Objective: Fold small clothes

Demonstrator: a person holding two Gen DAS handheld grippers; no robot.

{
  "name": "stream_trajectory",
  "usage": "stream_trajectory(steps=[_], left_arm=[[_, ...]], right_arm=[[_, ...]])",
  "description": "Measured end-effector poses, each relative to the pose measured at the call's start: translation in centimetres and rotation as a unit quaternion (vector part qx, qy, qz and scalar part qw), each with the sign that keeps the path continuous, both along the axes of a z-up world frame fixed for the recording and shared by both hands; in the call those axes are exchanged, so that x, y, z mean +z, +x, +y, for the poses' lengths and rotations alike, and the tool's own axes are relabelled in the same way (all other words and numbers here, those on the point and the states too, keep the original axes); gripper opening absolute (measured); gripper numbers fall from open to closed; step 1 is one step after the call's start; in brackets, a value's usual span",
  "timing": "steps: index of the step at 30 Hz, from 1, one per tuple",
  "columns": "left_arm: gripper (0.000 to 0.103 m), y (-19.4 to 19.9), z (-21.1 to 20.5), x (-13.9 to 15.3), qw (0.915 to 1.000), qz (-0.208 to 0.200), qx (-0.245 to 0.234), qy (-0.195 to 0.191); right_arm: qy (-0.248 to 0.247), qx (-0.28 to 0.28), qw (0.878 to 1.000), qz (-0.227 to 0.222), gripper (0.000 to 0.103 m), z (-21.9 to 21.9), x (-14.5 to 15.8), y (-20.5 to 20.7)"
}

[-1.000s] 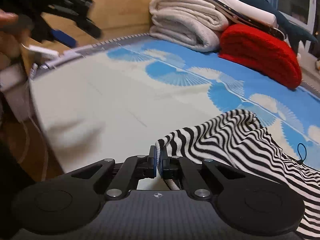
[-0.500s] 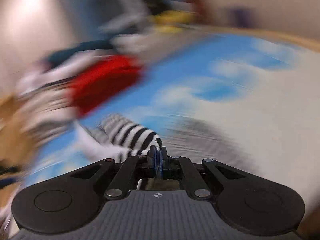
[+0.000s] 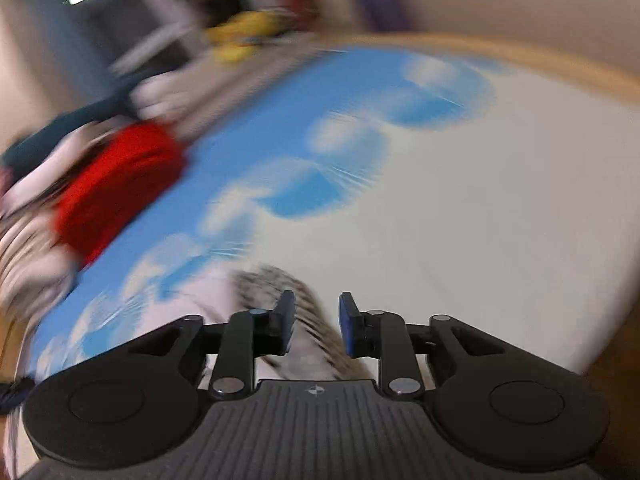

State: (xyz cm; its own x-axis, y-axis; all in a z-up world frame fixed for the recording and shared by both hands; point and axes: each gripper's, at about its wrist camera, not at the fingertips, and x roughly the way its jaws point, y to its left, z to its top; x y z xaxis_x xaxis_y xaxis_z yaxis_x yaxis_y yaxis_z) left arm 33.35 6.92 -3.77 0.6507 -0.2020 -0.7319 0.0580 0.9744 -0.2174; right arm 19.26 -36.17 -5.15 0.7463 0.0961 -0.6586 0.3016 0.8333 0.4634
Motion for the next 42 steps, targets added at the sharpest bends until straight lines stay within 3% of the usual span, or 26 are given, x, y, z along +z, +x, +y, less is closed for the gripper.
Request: stream_trajectory(steps=[1,2,5,10,12,13,14,15,17,19,20,21,23,25,28,31,33,35,37,42], left_arm=[[0.062,0.1,-0.3,-0.2,1.0,0.004,-0.001,-0.002],[0.062,0.2,-0.5,-0.3,0.9999,0.009,-0.002,-0.005],[0.062,0.5,-1.0,-1.2,0.9997,0.023,0.002,-0.007],[0.062,0.5,-1.8,-2.7,0.9981,0.054,0.003,-0.031],[0.062,0.7,-2.8,-3.7,0.9952,0.079,-0.017,-0.057],[0.062,0.8,-3.5,-4.2,0.993,0.091,-0.032,-0.068],[0.062,1.0,-4.3,-4.7,0.9901,0.104,-0.05,-0.08],[0.064,1.1,-5.2,-5.3,0.9865,0.118,-0.067,-0.092],[0.071,1.3,-6.7,-6.4,0.9801,0.141,-0.087,-0.109],[0.072,1.5,-8.4,-7.7,0.9748,0.162,-0.104,-0.113],[0.072,1.5,-9.3,-8.3,0.9728,0.171,-0.112,-0.108],[0.076,1.4,-10.1,-9.0,0.9714,0.178,-0.12,-0.102],[0.076,1.2,-11.8,-10.4,0.9677,0.195,-0.14,-0.076],[0.077,0.7,-13.2,-12.0,0.9616,0.217,-0.164,-0.036],[0.078,0.1,-14.2,-13.1,0.9554,0.221,-0.195,0.014],[0.079,0.5,-13.2,-13.1,0.956,0.226,-0.187,0.008],[0.079,0.9,-12.5,-12.9,0.9573,0.231,-0.173,-0.008],[0.078,1.4,-11.7,-12.2,0.9608,0.222,-0.163,-0.029],[0.078,1.6,-10.9,-11.5,0.9634,0.212,-0.154,-0.054],[0.078,2.1,-10.8,-11.0,0.965,0.21,-0.133,-0.084]], right_arm=[[0.001,0.042,0.999,-0.009,0.049,-0.1,0.3,1.5],[0.005,0.084,0.996,-0.009,0.054,0.1,0.3,3.0],[0.035,0.162,0.986,0.012,0.058,1.1,-1.7,7.7],[0.122,0.144,0.98,0.054,0.057,2.0,-6.5,11.6],[0.129,0.147,0.978,0.079,0.051,3.5,-7.4,12.6],[0.126,0.143,0.979,0.074,0.034,3.6,-7.6,13.0],[0.13,0.147,0.978,0.074,0.004,3.5,-7.6,13.5],[0.134,0.143,0.978,0.07,0.003,3.2,-7.5,13.6],[0.174,0.103,0.979,0.018,0.003,1.3,-6.1,12.9],[0.234,0.084,0.967,-0.05,0.003,-1.1,-4.7,11.8],[0.228,0.084,0.968,-0.068,0.003,-1.5,-4.2,11.6],[0.194,0.081,0.975,-0.066,0.003,-1.7,-4.0,11.5],[0.155,0.061,0.986,-0.011,0.003,-2.5,-5.3,12.1],[0.128,0.051,0.989,0.052,0.003,-2.7,-7.2,12.8],[0.106,0.063,0.988,0.089,0.003,-2.0,-8.5,13.2],[0.113,0.078,0.986,0.099,0.011,-1.8,-8.5,13.0],[0.144,0.077,0.984,0.075,0.019,-2.5,-8.2,12.1],[0.162,0.091,0.981,0.054,0.041,-3.2,-7.2,10.9],[0.155,0.125,0.978,0.061,0.052,-3.2,-6.8,9.7],[0.084,0.235,0.961,0.122,0.053,-0.6,-7.6,7.1]])
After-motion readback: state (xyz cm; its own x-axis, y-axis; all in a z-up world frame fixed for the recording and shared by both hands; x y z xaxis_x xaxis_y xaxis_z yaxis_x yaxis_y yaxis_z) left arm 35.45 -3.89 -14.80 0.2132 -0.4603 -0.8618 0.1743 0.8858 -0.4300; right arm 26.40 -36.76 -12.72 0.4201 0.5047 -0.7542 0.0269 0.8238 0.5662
